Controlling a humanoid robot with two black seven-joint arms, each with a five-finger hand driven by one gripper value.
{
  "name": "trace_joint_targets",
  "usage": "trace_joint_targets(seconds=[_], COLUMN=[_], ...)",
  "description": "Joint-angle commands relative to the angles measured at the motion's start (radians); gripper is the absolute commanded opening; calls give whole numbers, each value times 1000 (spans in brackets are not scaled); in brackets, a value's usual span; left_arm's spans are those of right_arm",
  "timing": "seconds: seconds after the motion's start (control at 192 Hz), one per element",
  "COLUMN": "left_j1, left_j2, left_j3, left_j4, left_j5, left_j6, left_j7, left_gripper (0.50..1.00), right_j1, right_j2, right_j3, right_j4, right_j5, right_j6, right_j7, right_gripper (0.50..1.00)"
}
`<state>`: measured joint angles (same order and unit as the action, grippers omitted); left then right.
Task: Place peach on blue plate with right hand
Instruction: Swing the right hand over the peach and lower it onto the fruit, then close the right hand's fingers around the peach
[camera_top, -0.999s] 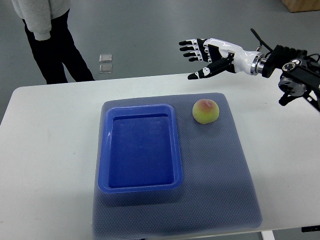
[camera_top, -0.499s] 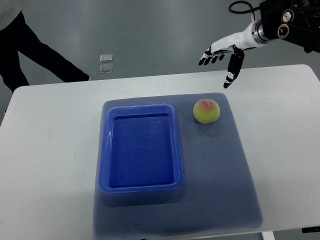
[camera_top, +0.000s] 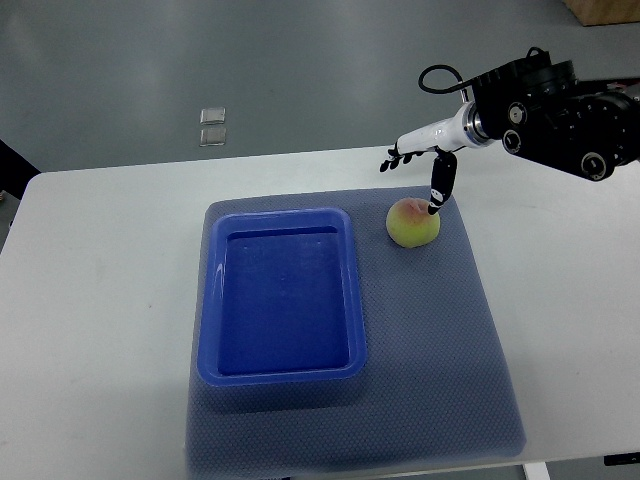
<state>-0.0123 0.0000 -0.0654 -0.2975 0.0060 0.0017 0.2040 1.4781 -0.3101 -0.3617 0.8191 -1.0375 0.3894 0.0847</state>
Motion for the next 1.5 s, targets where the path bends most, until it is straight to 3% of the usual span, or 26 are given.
trace_joint_targets(seconds=[0.0, 0.385, 0.52, 0.937, 0.989, 1.046, 1.098, 1.103, 1.155, 1.322, 1.327, 1.389, 1.441, 1.446, 1.493], left_j1=[0, 0, 0, 2, 0, 0, 0, 0, 0, 0, 0, 0, 0, 0, 0], left_j2=[0, 0, 0, 0, 0, 0, 0, 0, 0, 0, 0, 0, 0, 0, 0], left_j3=[1, -1, 1, 2, 2, 2, 2, 2, 2, 2, 2, 2, 2, 1, 2], left_j4=[0, 3, 3, 1, 1, 1, 1, 1, 1, 1, 1, 1, 1, 1, 1], left_j5=[0, 0, 0, 0, 0, 0, 0, 0, 0, 0, 0, 0, 0, 0, 0], left_j6=[0, 0, 0, 0, 0, 0, 0, 0, 0, 0, 0, 0, 0, 0, 0], left_j7=[0, 0, 0, 0, 0, 0, 0, 0, 0, 0, 0, 0, 0, 0, 0], left_gripper=[1000, 1000, 1000, 1000, 1000, 1000, 1000, 1000, 1000, 1000, 1000, 1000, 1000, 1000, 1000], right_j1=[-42, -118, -136, -167, -167, -167, -167, -165, -160, -147, -97, -12, -12, 64, 137], right_j2=[9, 20, 22, 25, 25, 25, 25, 25, 23, 5, -18, -84, -84, -145, -199], right_j3=[0, 0, 4, 9, 10, 10, 10, 10, 10, 15, 18, 23, 23, 29, 40], right_j4=[-15, -38, -41, -52, -52, -52, -52, -51, -49, -28, 13, 75, 75, 130, 175], right_j5=[-9, -32, -32, -32, -32, -32, -32, -32, -30, -15, -12, -9, -9, -4, -1], right_j6=[-18, -92, -129, -142, -142, -142, -142, -142, -141, -129, -124, -90, -90, -33, 14], right_j7=[3, 24, 40, 41, 44, 52, 52, 53, 53, 53, 53, 53, 53, 55, 56], right_gripper=[934, 924, 864, 829, 782, 652, 652, 581, 500, 500, 500, 500, 500, 500, 500])
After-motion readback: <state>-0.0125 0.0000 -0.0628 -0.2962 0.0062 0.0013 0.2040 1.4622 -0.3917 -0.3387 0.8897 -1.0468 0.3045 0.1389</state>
